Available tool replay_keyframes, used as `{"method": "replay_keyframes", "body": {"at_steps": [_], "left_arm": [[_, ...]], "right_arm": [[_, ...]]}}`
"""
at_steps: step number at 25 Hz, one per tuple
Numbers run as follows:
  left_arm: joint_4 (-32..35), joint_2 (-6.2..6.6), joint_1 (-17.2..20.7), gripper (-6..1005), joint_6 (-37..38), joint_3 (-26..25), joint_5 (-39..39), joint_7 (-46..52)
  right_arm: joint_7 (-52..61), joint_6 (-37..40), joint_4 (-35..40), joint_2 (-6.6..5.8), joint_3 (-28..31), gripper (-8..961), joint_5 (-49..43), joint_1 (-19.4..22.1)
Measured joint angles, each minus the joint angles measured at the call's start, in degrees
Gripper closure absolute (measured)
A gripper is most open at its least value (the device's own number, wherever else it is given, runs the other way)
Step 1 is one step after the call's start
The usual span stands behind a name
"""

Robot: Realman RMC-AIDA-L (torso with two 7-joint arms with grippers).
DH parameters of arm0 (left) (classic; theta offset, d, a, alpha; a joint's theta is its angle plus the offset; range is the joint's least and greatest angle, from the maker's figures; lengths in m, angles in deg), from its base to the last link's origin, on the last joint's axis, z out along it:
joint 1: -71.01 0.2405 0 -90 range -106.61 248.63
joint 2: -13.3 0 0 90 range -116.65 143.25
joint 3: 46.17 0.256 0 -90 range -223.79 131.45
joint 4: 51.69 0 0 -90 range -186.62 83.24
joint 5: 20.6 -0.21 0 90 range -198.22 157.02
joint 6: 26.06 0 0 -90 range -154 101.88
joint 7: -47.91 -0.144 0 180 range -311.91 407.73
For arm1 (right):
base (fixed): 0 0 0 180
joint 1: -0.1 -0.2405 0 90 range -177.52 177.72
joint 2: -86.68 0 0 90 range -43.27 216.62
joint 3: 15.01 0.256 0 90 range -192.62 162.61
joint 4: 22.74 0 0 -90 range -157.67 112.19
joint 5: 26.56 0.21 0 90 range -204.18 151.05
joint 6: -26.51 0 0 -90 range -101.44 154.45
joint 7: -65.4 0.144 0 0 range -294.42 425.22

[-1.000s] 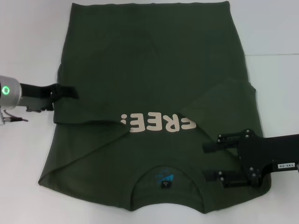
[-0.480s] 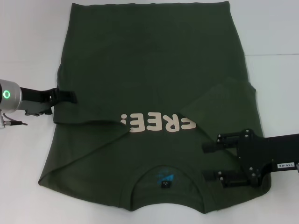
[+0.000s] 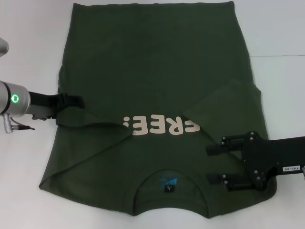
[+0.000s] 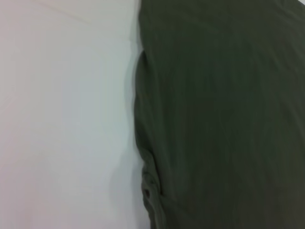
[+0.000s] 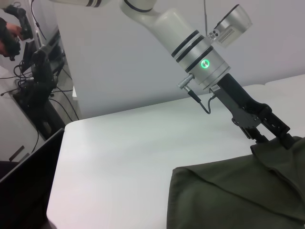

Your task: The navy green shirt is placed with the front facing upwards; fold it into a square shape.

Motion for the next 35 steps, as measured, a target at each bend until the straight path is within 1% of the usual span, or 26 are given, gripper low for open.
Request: {"method": "replay_keyframes", "body": {"at_steps": [7, 11, 15, 17, 19, 21, 24, 28, 32, 35], "left_arm": [[-2.15, -0.07, -1.98, 80, -0.54, -0.01, 0.50, -0.18], [-3.96, -0.36, -3.91, 80, -2.65, -0.01, 1.03, -0.49], [-4.94, -1.18, -5.97, 79, -6.16, -0.01, 3.33, -1.30], [-5.41, -1.91, -6.87, 79, -8.47, 0.00, 4.42, -2.33], [-5.47, -2.48, -7.30, 79, -10.03, -0.01, 4.82, -3.31], [-5.11, -2.75, -7.35, 79, -10.62, 0.00, 4.90, -3.82], [-4.05, -2.36, -6.41, 79, -10.03, 0.01, 4.54, -3.61], [-1.78, -1.00, -3.22, 79, -7.45, -0.25, 4.18, -2.83], [2.01, -0.77, 0.22, 79, -4.78, -0.29, 3.87, -1.43], [3.75, -0.65, 1.94, 79, -1.68, -0.36, 3.57, -0.85]], "right_arm": [[-0.01, -0.26, 0.00, 0.00, 0.00, 285, 0.00, -0.05], [-0.01, -0.26, 0.00, 0.00, 0.00, 285, 0.00, -0.02], [-0.01, -0.26, 0.00, 0.00, 0.00, 285, 0.00, 0.11], [-0.01, -0.29, 0.00, 0.00, 0.05, 285, 0.00, 0.16], [-0.01, -0.31, 0.00, 0.00, 0.18, 285, 0.01, 0.20], [-0.01, -0.32, 0.00, 0.00, 0.34, 285, 0.00, 0.24], [-0.07, -0.46, 0.00, 0.00, 0.43, 286, 0.00, 0.31], [-0.08, -0.63, 0.01, 0.00, 0.45, 286, 0.00, 0.24], [0.10, -0.90, 0.01, 0.00, 0.19, 286, 0.00, -0.02], [0.30, -1.11, 0.00, 0.00, 0.06, 286, 0.00, -0.18]]}}
